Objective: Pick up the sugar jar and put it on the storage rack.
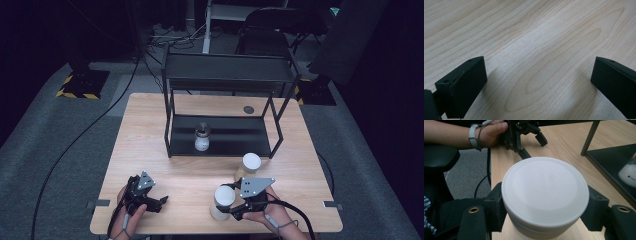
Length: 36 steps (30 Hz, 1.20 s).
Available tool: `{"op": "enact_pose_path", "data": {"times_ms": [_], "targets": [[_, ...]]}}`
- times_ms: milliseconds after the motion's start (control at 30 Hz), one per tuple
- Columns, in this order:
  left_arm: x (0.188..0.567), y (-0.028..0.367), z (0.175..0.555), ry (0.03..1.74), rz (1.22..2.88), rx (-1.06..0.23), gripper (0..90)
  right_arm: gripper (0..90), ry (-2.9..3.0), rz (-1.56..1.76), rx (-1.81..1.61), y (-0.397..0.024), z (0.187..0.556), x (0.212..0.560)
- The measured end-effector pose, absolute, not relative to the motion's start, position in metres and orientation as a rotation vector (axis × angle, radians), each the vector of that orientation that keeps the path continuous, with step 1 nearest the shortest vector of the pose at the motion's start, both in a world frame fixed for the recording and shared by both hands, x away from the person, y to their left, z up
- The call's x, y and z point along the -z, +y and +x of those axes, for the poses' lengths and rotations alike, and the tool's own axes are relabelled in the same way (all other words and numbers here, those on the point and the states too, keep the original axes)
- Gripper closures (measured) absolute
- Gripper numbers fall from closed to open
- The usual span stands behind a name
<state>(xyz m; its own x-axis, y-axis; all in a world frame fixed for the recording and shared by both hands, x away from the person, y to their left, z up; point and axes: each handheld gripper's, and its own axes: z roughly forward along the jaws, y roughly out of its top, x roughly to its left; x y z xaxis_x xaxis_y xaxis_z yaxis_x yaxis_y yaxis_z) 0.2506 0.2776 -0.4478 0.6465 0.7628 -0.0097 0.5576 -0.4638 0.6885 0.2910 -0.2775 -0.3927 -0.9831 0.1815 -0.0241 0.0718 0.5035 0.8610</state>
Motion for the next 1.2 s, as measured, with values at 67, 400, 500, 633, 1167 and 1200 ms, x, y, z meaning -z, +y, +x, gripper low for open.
{"op": "enact_pose_path", "data": {"times_ms": [67, 400, 500, 633, 1167, 1200], "targets": [[0.448, 0.278, 0.251, 1.022, 2.193, -0.395, 0.5, 33.8, 2.623, 0.225, -1.501, -0.278, 0.292, 0.391], [0.448, 0.278, 0.251, 1.022, 2.193, -0.395, 0.5, 33.8, 2.597, 0.213, -1.498, -0.281, 0.298, 0.366], [0.448, 0.278, 0.251, 1.021, 2.193, -0.396, 0.5, 33.8, 2.594, 0.219, -1.5, -0.282, 0.301, 0.357], [0.448, 0.278, 0.251, 1.021, 2.193, -0.395, 0.5, 33.7, 2.582, 0.218, -1.509, -0.283, 0.306, 0.348], [0.448, 0.278, 0.25, 1.022, 2.193, -0.395, 0.5, 33.8, 2.557, 0.242, -1.5, -0.282, 0.336, 0.314], [0.448, 0.278, 0.25, 1.022, 2.192, -0.395, 0.5, 33.7, 2.555, 0.242, -1.497, -0.281, 0.338, 0.312]]}}
